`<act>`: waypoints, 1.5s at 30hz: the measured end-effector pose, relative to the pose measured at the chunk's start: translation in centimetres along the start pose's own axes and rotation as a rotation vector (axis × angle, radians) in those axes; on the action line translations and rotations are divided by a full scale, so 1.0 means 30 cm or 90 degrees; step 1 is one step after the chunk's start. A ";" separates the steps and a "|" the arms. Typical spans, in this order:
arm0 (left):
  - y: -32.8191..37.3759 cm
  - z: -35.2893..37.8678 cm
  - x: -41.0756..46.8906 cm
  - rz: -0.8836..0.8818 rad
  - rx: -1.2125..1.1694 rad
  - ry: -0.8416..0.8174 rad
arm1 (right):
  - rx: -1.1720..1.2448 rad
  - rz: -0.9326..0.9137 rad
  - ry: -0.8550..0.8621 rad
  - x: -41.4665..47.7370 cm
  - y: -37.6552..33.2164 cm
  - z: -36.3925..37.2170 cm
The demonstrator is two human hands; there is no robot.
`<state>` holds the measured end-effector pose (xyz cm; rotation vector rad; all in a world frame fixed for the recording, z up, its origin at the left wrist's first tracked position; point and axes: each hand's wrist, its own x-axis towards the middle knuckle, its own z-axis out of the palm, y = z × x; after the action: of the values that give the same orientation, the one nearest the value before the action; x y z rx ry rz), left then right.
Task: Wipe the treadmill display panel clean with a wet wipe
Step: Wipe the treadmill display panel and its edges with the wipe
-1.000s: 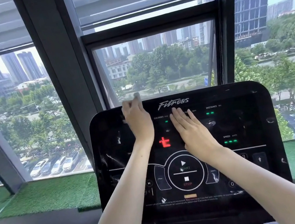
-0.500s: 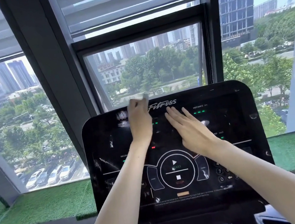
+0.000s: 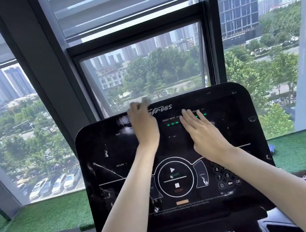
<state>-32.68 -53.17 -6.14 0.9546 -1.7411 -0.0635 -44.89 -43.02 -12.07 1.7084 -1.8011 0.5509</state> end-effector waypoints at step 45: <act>-0.072 -0.005 -0.064 0.174 0.005 -0.032 | 0.024 -0.013 0.001 -0.009 0.012 0.007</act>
<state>-31.19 -53.37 -8.63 0.7193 -1.9040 0.0976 -45.26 -42.91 -12.36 1.7498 -1.7802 0.5803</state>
